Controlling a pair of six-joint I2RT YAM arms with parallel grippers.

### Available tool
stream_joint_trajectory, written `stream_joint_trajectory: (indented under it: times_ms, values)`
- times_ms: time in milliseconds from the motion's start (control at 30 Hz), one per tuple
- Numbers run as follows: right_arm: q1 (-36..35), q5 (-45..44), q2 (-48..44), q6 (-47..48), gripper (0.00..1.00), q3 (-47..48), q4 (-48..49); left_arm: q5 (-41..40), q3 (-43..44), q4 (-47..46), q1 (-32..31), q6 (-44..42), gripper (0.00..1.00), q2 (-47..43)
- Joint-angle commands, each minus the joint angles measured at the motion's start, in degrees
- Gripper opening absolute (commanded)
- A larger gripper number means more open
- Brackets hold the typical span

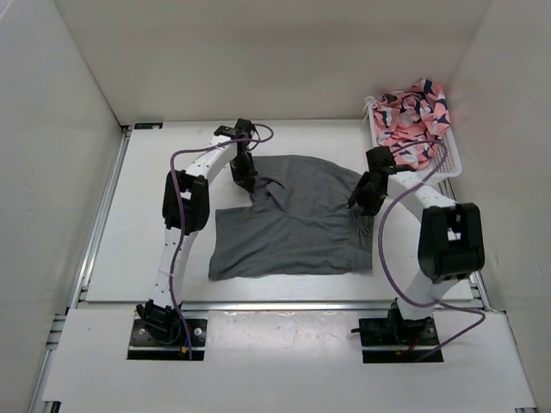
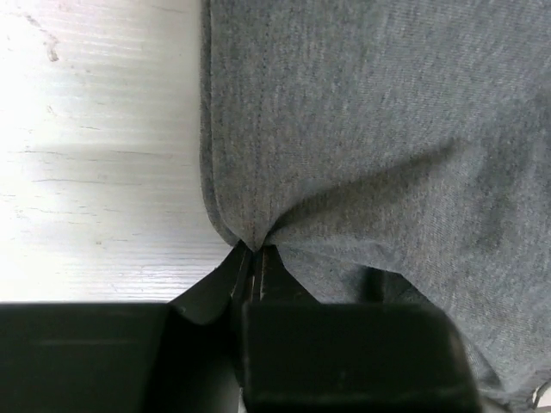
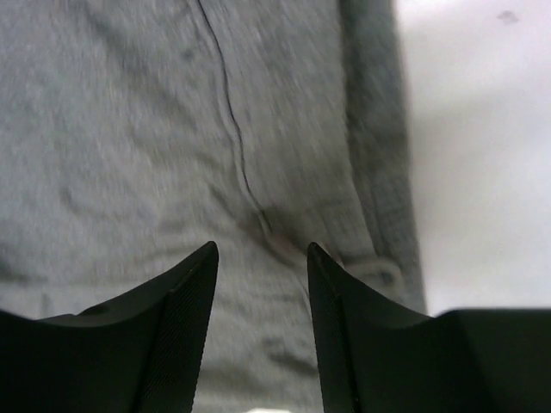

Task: Fold and stack the shorts
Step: Flatten the shorts out

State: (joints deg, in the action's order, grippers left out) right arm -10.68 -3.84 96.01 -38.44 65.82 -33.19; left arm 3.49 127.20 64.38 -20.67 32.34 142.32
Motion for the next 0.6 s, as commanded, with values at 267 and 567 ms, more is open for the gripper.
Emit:
stream_joint_trajectory:
  times_ms: [267, 567]
  values:
    - [-2.76, 4.71, 10.08, 1.78, 0.44, 2.30, 3.22, -8.66, -0.11, -0.66, 9.32, -3.32, 0.10, -8.11]
    - [-6.37, 4.19, 11.47, 5.91, 0.54, 8.43, -0.73, -4.28, 17.99, 3.64, 16.00, -6.67, 0.39, 1.46]
